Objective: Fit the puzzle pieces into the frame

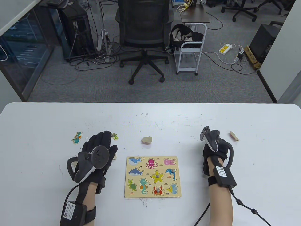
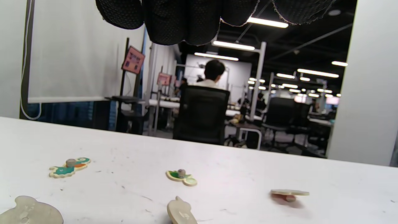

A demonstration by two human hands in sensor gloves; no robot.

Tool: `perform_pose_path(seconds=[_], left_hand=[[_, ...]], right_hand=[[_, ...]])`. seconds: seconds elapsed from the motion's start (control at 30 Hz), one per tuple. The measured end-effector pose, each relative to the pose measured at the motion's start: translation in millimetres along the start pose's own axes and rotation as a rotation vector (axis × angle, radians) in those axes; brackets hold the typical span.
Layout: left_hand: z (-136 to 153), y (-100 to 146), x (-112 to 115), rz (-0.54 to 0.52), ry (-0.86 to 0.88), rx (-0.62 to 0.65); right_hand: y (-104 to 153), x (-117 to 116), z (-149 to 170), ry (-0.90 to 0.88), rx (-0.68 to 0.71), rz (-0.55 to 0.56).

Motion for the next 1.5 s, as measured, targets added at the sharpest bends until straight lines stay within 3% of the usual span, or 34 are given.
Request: perform_pose_path(seconds=[0.3, 0.53, 0.7, 0.83, 1.13, 1.27, 1.5], left_hand=[[-3, -2, 2, 0.012, 0.001, 0.009], [-3, -2, 2, 0.015, 0.031, 0.025], [-2, -3, 3, 0.050, 0.112, 0.046], [-5, -1, 2, 0.069, 0.188, 0.106], [-26, 6, -3, 0.170, 0.448, 0.353], [-33, 7, 0, 0.288, 0.668, 0.522], [-43, 7, 7, 0.485, 0.905, 0.723]], right_hand=[[5, 3, 5, -0.077, 0.012, 0.013], [28, 33, 7, -0.125, 0.130, 0.127], [62, 73, 4, -0.243, 0.266, 0.242], [98, 100, -2, -0.376, 0.383, 0.267], [190, 149, -19, -0.692, 0.666, 0.382], [234, 170, -25, -0.901, 0.814, 0.419], [280, 187, -22, -0.999, 0.963, 0.596]])
Point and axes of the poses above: the tracker on the back of each hand, its own z axis roughly to the little-finger side, its own y axis roughly from the fingertips to the wrist, x = y × z, the point moved 2 cm from there along -y, roughly from the wrist to the fingertips, and after that the axes turned 11 degrees about z, right-handed, at the moved point
